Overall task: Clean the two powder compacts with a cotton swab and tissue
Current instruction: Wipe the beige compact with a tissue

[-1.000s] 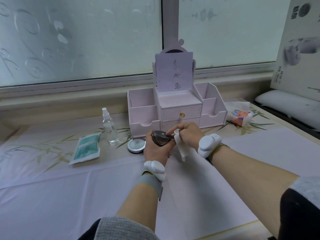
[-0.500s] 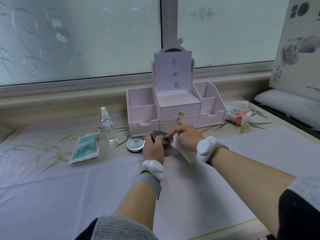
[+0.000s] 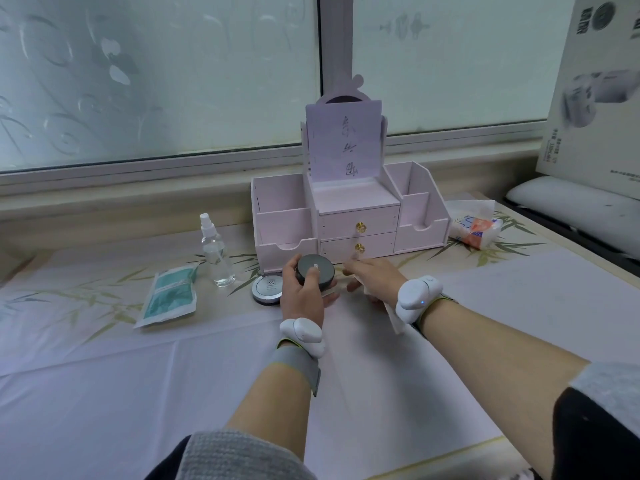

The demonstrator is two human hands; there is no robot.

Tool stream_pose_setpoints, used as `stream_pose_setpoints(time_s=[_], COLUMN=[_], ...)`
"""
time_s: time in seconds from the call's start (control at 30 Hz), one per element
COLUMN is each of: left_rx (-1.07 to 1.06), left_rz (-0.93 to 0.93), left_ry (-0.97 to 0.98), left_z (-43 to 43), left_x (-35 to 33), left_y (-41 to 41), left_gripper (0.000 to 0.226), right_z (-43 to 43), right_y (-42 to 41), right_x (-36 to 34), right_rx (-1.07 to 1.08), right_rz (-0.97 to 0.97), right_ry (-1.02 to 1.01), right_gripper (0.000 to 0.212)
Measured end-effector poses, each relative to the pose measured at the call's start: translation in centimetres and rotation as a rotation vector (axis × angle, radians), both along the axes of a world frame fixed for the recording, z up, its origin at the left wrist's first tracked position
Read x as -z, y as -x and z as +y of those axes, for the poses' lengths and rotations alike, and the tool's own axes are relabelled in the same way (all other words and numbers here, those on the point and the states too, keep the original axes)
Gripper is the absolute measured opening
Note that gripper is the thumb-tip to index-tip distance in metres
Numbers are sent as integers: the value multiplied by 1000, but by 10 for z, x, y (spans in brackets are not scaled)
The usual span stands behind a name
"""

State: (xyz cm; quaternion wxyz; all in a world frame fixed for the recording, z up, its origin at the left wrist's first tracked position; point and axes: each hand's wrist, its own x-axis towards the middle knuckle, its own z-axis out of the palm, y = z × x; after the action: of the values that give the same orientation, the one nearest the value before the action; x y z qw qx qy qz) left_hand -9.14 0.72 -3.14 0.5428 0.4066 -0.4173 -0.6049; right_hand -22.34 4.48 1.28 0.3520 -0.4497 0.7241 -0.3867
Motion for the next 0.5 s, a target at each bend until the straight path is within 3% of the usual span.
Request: stream_pose_setpoints(time_s=[0.1, 0.2, 0.33, 0.5], left_rx=[8, -2, -51, -101], left_rz=[-21, 1, -154, -334], left_ry=[2, 2, 82, 162], left_z=[-1, 1, 2, 10], left_x=[3, 3, 6, 5], left_y=[4, 5, 6, 12], left_gripper=[48, 52, 42, 33], right_z=[-3, -6, -11, -16], right_y=[0, -10, -17, -16], right_x=[5, 6, 14, 14], right_rx=[33, 7, 65, 200], right_rz=[-89, -87, -216, -274], right_ry=[-15, 15, 75, 161], right_gripper=[43, 37, 37, 22])
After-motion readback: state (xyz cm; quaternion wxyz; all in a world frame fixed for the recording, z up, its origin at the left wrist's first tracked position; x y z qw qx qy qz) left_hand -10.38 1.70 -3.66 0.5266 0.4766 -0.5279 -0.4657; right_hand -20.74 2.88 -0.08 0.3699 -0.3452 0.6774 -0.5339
